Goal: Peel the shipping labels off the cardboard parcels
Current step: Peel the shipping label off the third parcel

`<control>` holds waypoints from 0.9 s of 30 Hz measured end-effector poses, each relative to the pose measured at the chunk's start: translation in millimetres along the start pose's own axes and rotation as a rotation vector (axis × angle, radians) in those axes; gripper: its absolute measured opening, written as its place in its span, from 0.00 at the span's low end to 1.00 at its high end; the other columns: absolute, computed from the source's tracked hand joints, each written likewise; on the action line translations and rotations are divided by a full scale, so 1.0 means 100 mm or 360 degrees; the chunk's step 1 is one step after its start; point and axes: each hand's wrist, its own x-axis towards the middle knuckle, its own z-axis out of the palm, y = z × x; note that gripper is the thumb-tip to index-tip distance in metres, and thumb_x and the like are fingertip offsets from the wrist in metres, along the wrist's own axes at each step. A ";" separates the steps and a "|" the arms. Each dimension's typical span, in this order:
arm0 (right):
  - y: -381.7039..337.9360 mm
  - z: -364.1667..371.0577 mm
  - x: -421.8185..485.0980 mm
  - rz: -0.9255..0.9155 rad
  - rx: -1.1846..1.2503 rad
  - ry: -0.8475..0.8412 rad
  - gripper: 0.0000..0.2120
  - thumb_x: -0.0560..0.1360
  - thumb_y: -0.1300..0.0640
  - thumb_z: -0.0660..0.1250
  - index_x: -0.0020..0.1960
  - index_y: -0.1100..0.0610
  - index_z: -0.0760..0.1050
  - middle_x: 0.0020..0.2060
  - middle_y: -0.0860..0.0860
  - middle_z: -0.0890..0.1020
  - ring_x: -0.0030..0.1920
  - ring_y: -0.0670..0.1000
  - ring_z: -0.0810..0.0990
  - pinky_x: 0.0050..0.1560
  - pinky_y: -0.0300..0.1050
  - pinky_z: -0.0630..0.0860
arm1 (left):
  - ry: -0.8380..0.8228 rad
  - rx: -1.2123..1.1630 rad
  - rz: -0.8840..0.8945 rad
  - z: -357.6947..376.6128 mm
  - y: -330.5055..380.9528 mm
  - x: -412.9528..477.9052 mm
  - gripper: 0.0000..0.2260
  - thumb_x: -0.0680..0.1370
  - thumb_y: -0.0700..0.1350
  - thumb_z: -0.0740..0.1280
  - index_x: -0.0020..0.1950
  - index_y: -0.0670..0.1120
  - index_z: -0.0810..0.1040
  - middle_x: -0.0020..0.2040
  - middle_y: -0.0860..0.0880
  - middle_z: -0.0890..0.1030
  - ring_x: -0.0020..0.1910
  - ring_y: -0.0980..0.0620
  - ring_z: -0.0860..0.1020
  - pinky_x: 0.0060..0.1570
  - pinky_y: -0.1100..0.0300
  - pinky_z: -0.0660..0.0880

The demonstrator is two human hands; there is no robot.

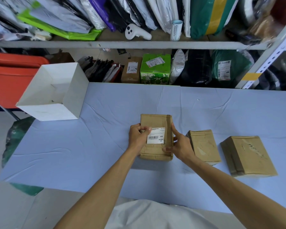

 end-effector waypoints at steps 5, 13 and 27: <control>0.02 0.01 0.01 0.0003 -0.0007 -0.0009 0.53 0.64 0.64 0.78 0.77 0.47 0.48 0.48 0.49 0.75 0.47 0.52 0.78 0.52 0.50 0.79 | -0.0047 -0.0062 -0.0017 -0.02 0.07 -0.02 0.05 0.76 0.41 0.70 0.45 0.39 0.80 0.41 0.49 0.81 0.39 0.56 0.80 0.30 0.73 0.72; 0.04 0.02 0.03 -0.0013 -0.0031 -0.0008 0.54 0.63 0.62 0.78 0.77 0.44 0.48 0.51 0.52 0.78 0.49 0.54 0.79 0.52 0.53 0.80 | -0.0043 -0.0139 -0.0054 -0.05 0.08 -0.02 0.03 0.76 0.43 0.71 0.43 0.45 0.79 0.47 0.44 0.83 0.47 0.49 0.81 0.46 0.62 0.76; 0.03 0.00 0.04 -0.0009 0.0058 -0.0057 0.53 0.64 0.63 0.78 0.77 0.46 0.49 0.50 0.48 0.75 0.50 0.53 0.78 0.49 0.43 0.78 | 0.0102 -0.0536 -0.0107 -0.16 0.04 0.05 0.09 0.74 0.35 0.71 0.43 0.46 0.73 0.50 0.43 0.76 0.57 0.37 0.79 0.27 0.65 0.75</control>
